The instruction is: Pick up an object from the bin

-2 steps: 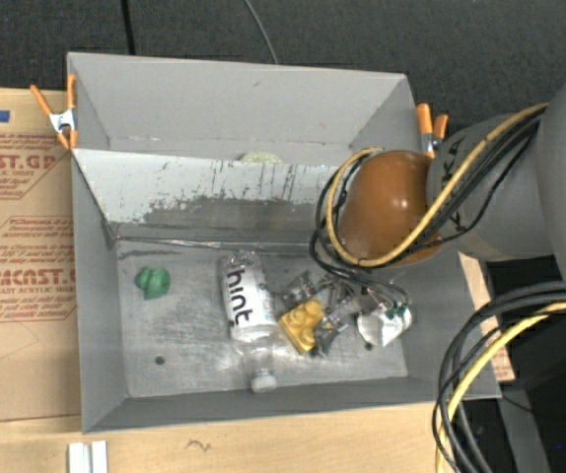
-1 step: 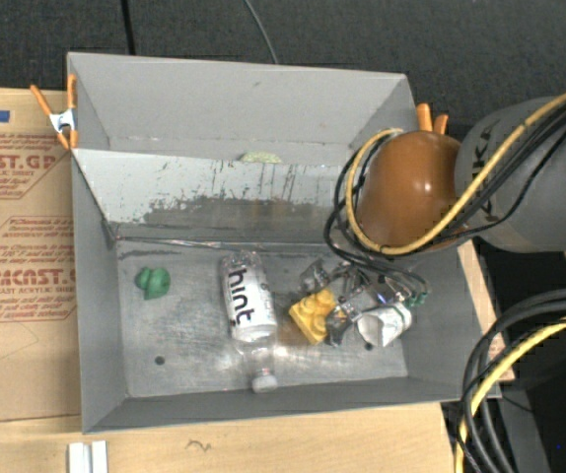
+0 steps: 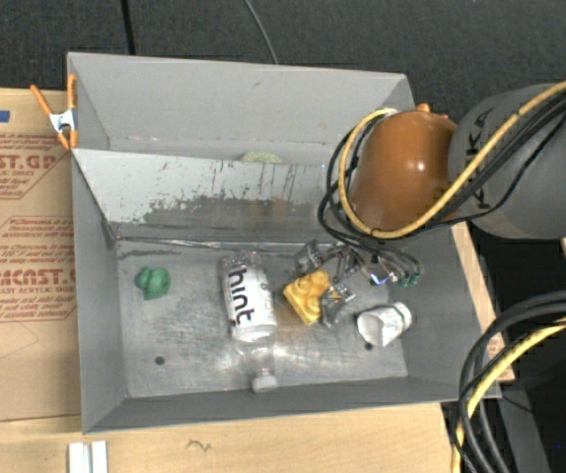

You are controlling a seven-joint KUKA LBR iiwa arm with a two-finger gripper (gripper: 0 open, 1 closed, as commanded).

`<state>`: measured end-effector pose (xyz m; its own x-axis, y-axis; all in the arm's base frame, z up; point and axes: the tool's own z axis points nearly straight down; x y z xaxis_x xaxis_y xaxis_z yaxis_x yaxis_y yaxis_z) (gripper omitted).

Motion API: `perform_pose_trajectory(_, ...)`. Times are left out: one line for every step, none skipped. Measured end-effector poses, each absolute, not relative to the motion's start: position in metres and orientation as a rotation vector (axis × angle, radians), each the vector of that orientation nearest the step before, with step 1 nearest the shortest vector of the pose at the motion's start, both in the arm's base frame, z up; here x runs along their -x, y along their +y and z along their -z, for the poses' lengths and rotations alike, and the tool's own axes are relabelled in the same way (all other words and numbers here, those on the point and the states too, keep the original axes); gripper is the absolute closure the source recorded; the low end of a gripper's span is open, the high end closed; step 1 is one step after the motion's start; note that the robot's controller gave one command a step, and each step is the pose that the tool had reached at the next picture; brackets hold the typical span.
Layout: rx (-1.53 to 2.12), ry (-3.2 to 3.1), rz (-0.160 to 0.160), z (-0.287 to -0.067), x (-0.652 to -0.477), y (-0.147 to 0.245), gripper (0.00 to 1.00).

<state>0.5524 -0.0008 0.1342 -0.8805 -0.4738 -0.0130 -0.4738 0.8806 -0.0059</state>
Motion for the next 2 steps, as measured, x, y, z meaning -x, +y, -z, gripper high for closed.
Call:
perform_pose_trajectory(0.761, 3.057, -0.006, -0.165, -0.532, -0.012, 1.00)
perform_pose_trajectory(0.791, 3.041, -0.001, -0.236, -0.543, 0.019, 1.00)
